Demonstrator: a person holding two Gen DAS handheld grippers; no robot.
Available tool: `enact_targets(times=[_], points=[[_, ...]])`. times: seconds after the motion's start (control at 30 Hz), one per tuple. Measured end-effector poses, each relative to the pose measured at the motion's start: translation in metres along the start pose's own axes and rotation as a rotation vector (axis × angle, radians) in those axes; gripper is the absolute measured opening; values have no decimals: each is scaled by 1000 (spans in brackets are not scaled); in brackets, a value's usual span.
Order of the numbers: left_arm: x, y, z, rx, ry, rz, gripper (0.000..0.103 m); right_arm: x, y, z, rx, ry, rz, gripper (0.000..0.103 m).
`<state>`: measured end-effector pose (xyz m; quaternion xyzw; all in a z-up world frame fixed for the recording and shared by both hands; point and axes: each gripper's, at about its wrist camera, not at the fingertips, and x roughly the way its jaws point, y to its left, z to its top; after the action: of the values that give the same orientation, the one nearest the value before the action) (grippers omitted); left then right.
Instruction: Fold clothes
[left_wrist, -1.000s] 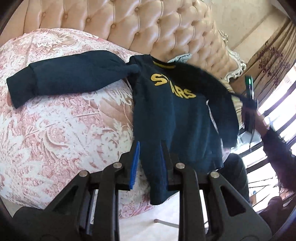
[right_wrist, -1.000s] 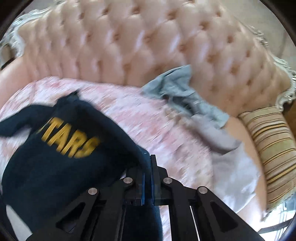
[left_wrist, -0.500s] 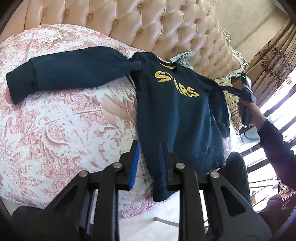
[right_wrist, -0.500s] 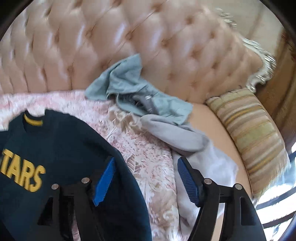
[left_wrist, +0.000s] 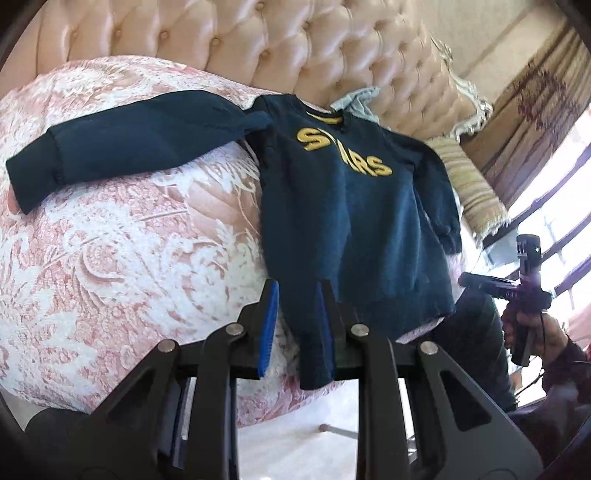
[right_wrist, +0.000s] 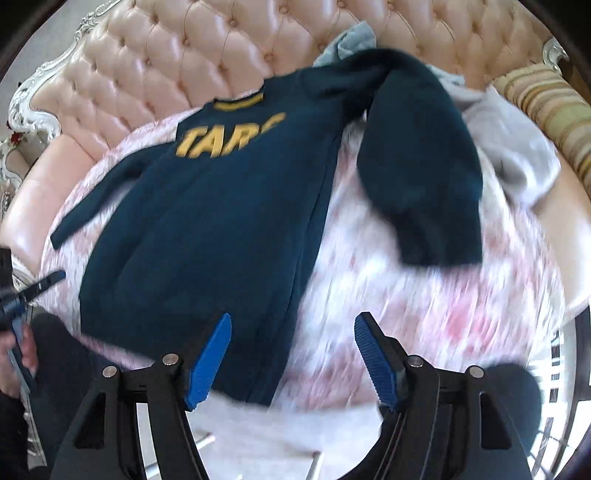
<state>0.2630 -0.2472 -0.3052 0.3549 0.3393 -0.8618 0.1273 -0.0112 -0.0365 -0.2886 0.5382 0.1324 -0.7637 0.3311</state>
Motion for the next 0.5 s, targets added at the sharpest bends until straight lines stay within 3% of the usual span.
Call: enact_targets(times=[0.23,0.5], points=[[2,-14,-12,34,16,25,25,12,21,-13,-5,-6,45,70],[9,-9,-14,8,42,59,25,26,32,-14,-16,14,-93,70]])
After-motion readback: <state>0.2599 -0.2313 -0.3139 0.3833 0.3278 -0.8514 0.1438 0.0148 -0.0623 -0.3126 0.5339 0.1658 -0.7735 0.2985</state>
